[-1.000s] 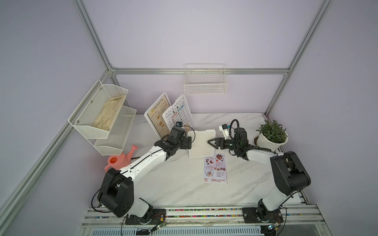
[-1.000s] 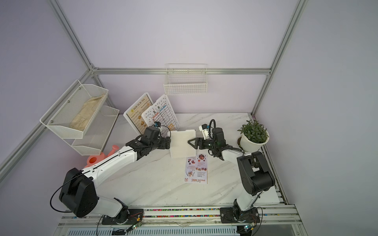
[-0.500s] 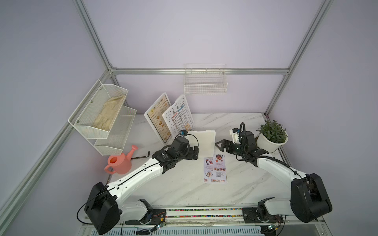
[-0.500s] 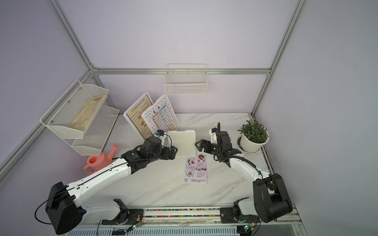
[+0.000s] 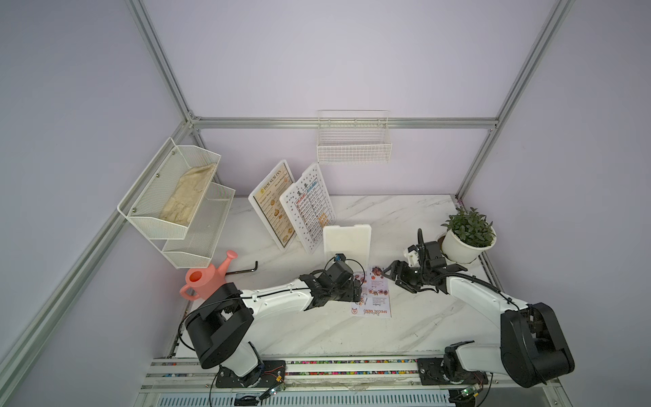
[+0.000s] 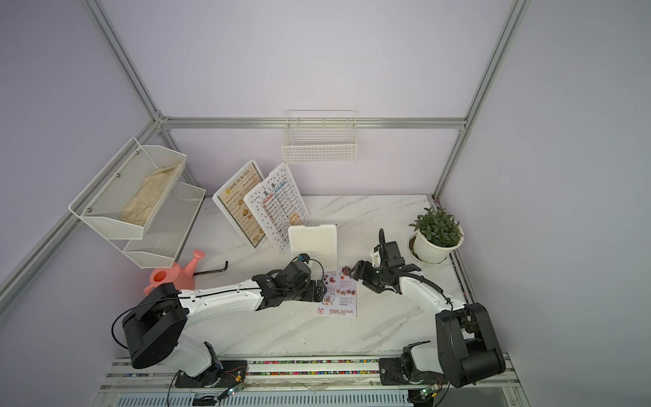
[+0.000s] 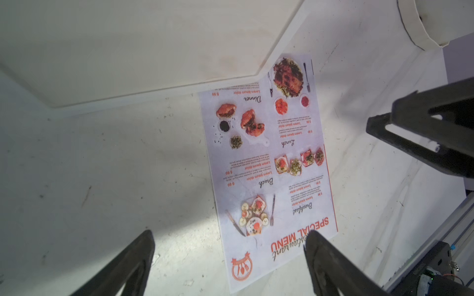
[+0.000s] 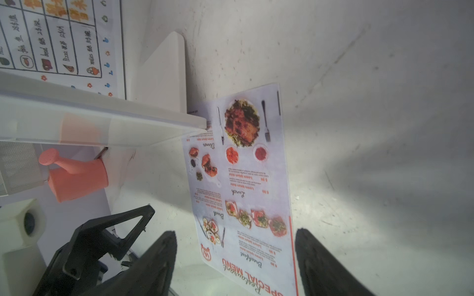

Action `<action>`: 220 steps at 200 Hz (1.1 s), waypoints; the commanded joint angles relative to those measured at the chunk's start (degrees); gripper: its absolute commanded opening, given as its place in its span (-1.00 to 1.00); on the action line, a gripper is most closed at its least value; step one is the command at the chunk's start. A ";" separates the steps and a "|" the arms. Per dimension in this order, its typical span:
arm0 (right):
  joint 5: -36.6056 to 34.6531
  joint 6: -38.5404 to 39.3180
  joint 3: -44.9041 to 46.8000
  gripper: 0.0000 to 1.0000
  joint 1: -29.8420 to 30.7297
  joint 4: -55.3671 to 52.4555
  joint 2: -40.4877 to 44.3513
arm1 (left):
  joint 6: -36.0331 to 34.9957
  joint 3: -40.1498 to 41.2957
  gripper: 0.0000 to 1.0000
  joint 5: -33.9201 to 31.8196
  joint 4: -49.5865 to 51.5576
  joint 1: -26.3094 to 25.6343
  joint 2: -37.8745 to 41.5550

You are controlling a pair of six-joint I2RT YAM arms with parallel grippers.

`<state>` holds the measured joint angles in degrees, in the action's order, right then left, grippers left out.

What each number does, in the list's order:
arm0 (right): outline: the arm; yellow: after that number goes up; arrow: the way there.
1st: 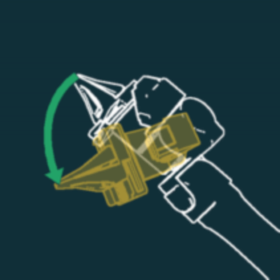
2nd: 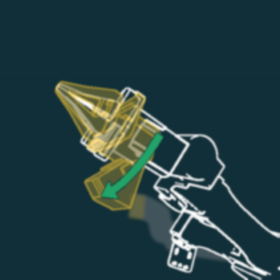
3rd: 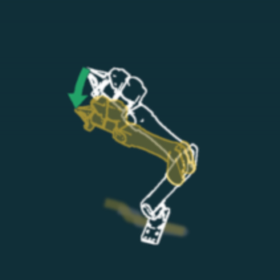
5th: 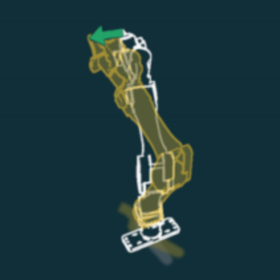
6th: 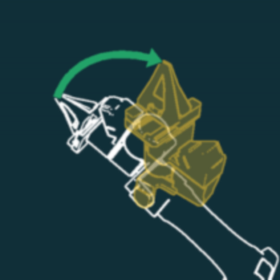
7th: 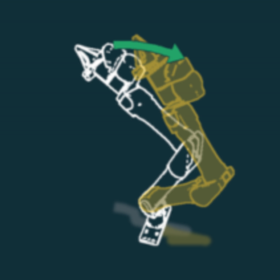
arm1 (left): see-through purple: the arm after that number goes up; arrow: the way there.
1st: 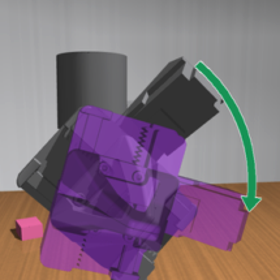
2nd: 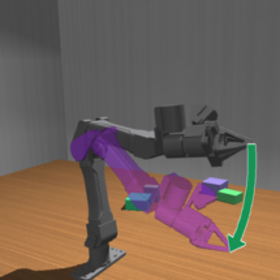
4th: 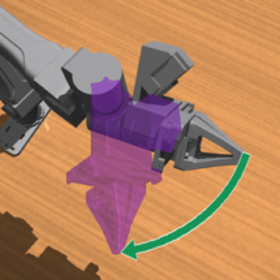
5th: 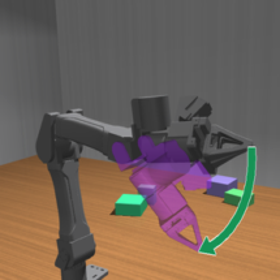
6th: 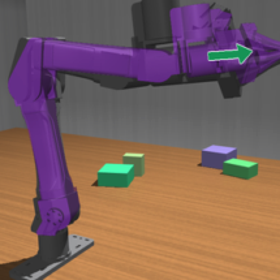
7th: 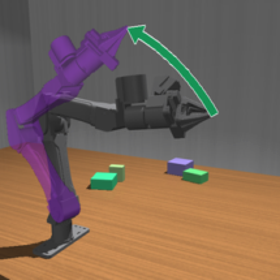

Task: Insert the menus into the narrow rack
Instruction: Pick up the menu from the center of the board.

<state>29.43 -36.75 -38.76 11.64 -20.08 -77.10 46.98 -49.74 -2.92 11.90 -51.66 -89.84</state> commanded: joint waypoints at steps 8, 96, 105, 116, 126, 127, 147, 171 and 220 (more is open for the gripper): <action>6.36 1.66 0.15 0.39 -0.99 -0.58 -3.18 | 2.33 0.63 0.71 1.14 -4.59 -0.19 -1.99; 3.11 3.48 1.46 0.24 -1.29 -0.60 -7.58 | 0.66 -2.29 0.56 2.30 -4.82 -0.17 -9.27; 2.86 3.70 1.66 0.24 -1.32 -0.49 -8.03 | 0.44 -2.46 0.53 2.43 -4.97 -0.20 -9.79; 2.89 3.96 1.79 0.23 -1.27 -0.29 -8.53 | 0.31 -2.60 0.49 2.54 -5.26 -0.12 -10.40; 3.06 3.97 2.20 0.23 -1.33 0.23 -9.02 | 0.22 -2.80 0.46 2.79 -5.45 -0.19 -10.97; 3.08 3.97 2.24 0.23 -1.34 0.22 -9.11 | 0.22 -2.81 0.46 2.86 -5.47 -0.19 -11.01; 3.89 4.07 2.91 0.22 -1.28 1.37 -10.32 | 0.22 -2.91 0.44 3.67 -6.48 -0.19 -12.15; 5.50 3.62 4.00 0.22 -1.27 3.13 -10.88 | 0.39 -2.91 0.43 4.40 -7.40 -0.20 -13.14; 8.59 3.02 5.82 0.31 -1.34 6.46 -11.36 | 0.39 -3.11 0.44 5.27 -8.45 -0.19 -14.65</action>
<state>38.54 -33.58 -35.40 10.46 -13.65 -86.28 47.40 -52.36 -0.05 -0.01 -51.68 -101.32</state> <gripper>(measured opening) 0.641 0.718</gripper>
